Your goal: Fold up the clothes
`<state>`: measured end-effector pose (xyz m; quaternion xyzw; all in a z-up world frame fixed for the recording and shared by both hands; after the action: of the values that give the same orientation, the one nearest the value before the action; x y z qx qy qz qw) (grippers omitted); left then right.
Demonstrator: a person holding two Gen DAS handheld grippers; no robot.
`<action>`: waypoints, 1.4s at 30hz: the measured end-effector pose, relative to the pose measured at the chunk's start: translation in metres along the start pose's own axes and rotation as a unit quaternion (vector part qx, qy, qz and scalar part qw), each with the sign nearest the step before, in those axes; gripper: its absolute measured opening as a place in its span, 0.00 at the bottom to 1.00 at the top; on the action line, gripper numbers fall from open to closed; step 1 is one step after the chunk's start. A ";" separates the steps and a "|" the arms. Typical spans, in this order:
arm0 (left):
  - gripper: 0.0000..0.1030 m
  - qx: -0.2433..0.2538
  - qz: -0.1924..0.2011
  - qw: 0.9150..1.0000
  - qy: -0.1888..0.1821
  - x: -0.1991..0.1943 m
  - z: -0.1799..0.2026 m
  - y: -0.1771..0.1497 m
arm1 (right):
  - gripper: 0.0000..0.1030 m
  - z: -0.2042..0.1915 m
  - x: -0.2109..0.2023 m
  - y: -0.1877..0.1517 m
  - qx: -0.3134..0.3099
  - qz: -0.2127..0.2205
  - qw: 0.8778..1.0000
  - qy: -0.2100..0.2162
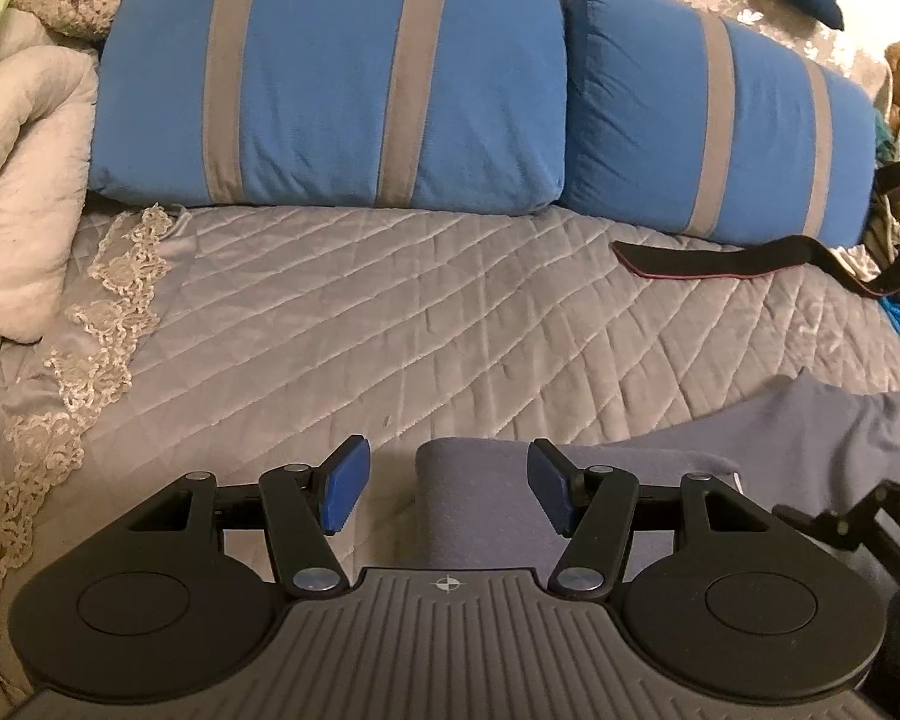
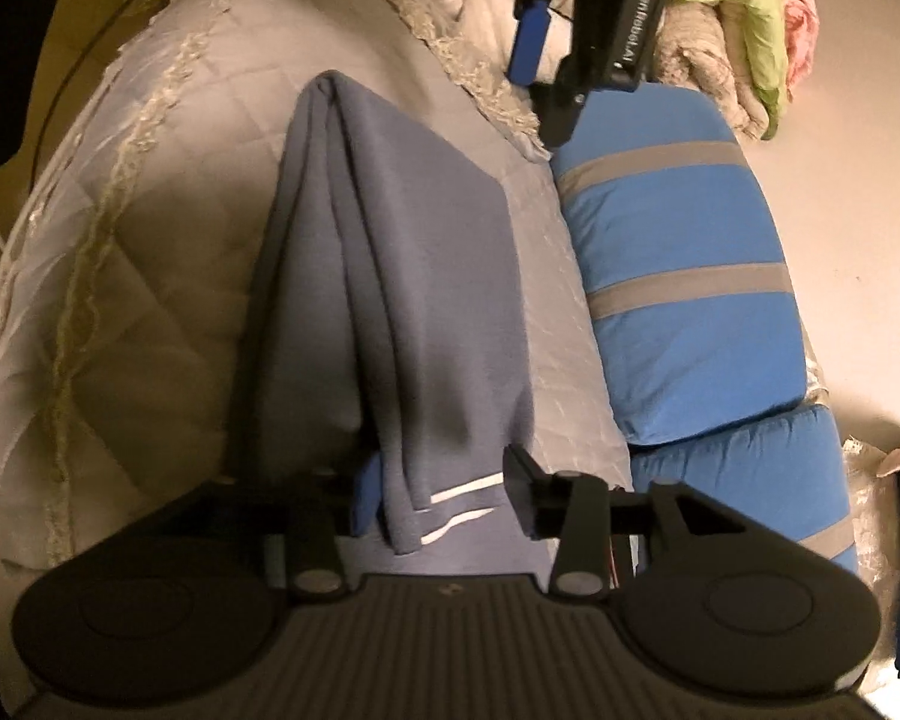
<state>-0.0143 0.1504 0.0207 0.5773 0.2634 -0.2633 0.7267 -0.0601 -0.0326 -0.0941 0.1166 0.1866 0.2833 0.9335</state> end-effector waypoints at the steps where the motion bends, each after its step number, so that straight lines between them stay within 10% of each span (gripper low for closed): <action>1: 0.55 0.002 -0.002 1.000 0.000 0.001 0.001 -0.001 | 0.57 -0.001 0.000 0.000 -0.005 0.002 1.000 -0.001; 6: 0.55 0.010 -0.009 1.000 0.002 0.003 0.003 -0.004 | 0.52 -0.011 0.000 -0.001 -0.029 0.011 0.999 -0.011; 12: 0.55 0.004 -0.009 1.000 0.010 0.003 -0.001 -0.004 | 0.07 -0.013 -0.001 0.000 -0.009 -0.007 1.000 0.019; 33: 0.55 -0.025 -0.007 1.000 -0.005 0.005 0.001 0.007 | 0.04 0.085 0.000 -0.035 -0.031 -0.027 0.993 -0.110; 42: 0.55 -0.046 -0.022 0.998 -0.026 0.010 0.006 0.007 | 0.04 0.046 -0.033 -0.099 -0.092 -0.096 0.991 0.000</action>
<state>-0.0023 0.1451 0.0200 0.5305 0.2690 -0.2816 0.7529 -0.0181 -0.1370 -0.0751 0.0116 0.1700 0.2079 0.9632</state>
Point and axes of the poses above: each gripper's, at about its wrist camera, not at the fingertips, and x roughly the way its jaws point, z to its right, y to its top, the point moved 6 cm from there along x, roughly the way its jaws point, and after that the axes turned 14 degrees about -y, right-handed, at the moved point
